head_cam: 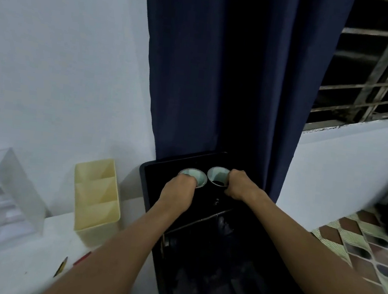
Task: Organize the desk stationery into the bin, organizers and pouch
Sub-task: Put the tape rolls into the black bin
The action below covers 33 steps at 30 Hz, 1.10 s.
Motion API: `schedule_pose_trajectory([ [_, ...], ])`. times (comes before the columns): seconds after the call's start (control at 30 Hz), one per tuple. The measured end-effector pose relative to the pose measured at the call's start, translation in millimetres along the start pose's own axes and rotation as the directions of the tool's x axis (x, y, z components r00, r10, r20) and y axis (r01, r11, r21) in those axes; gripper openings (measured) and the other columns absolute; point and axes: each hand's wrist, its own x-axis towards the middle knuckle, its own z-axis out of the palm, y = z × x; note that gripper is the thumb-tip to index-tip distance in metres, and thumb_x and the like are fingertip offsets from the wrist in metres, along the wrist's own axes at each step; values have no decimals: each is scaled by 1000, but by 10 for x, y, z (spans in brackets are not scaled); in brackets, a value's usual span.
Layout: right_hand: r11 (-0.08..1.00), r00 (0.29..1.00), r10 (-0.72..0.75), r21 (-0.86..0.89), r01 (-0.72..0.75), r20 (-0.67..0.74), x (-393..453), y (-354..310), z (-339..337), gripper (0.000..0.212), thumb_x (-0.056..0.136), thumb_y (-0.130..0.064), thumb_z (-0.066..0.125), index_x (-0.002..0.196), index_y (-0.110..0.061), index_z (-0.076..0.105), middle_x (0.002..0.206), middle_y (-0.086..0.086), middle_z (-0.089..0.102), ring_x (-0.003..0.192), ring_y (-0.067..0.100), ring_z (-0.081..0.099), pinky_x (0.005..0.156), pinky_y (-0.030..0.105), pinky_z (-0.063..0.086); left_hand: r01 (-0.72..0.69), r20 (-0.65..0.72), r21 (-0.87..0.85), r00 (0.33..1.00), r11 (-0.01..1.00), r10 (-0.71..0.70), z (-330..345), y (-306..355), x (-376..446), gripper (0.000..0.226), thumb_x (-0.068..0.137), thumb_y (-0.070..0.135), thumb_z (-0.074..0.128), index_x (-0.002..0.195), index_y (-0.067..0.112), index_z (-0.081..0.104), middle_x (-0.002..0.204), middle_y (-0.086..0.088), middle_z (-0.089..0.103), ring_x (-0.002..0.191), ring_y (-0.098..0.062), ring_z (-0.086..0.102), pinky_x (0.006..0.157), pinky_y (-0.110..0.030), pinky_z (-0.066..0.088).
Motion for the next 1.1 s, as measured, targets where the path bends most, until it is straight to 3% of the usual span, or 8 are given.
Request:
schedule_pose_trajectory([
  [0.17,999,1000,-24,-35,24,20,13,-12,5,39,83,2,60,122,-2,58,119,15,59,98,26,64,72,23,47,8,9,-1,1000,1000,-8,53,-32,21,29,82,-4,48,105,2,65,106,-15,59,88,-30,62,78,-42,56],
  [0.37,991,998,-50,-125,53,24,-52,-96,20,42,85,-2,58,126,-8,58,125,14,55,105,29,62,88,33,54,-28,34,44,999,999,27,44,-30,-11,35,83,0,53,117,6,60,122,-14,49,101,-31,57,82,-39,54],
  [0.47,988,997,-69,-140,64,-27,-76,-159,27,40,84,-3,59,124,-10,59,119,12,59,100,28,63,84,35,55,-34,-25,98,999,995,37,3,-40,-54,31,83,4,56,114,7,60,119,-15,47,106,-30,50,84,-36,50],
  [0.57,991,999,-45,-125,42,-26,-83,-229,20,37,86,-1,56,122,-9,60,118,12,60,100,28,63,84,37,55,87,-111,144,991,986,-71,-26,-57,-81,24,87,12,57,109,7,62,115,-15,50,103,-29,50,75,-34,47],
  [0.67,987,998,-58,-152,51,-41,-94,-280,49,38,88,2,51,124,-6,58,120,15,58,104,30,62,86,36,54,165,-92,89,983,982,-157,-20,-65,-108,24,90,17,53,109,6,61,107,-15,60,97,-30,58,65,-34,43],
  [0.83,972,994,-83,-225,67,-65,-117,-304,103,37,92,1,46,127,-5,57,126,17,55,112,30,59,89,35,51,160,-65,13,985,987,-159,49,-62,-94,18,90,10,54,104,2,62,103,-15,63,91,-28,62,67,-34,49],
  [0.97,973,996,-82,-218,76,-21,-197,-303,59,38,90,1,50,128,-4,55,129,18,53,112,31,58,90,34,51,151,-56,-30,987,988,-153,41,-113,-91,24,91,20,55,105,1,62,105,-15,62,92,-29,62,68,-35,48],
  [1.1,971,984,-157,-194,139,-84,-347,-483,-37,29,86,1,52,114,-3,60,116,16,59,102,31,62,81,35,53,96,-78,-40,992,995,-99,-156,-168,-124,16,83,10,54,96,4,62,95,-13,64,84,-29,64,64,-36,52],
])
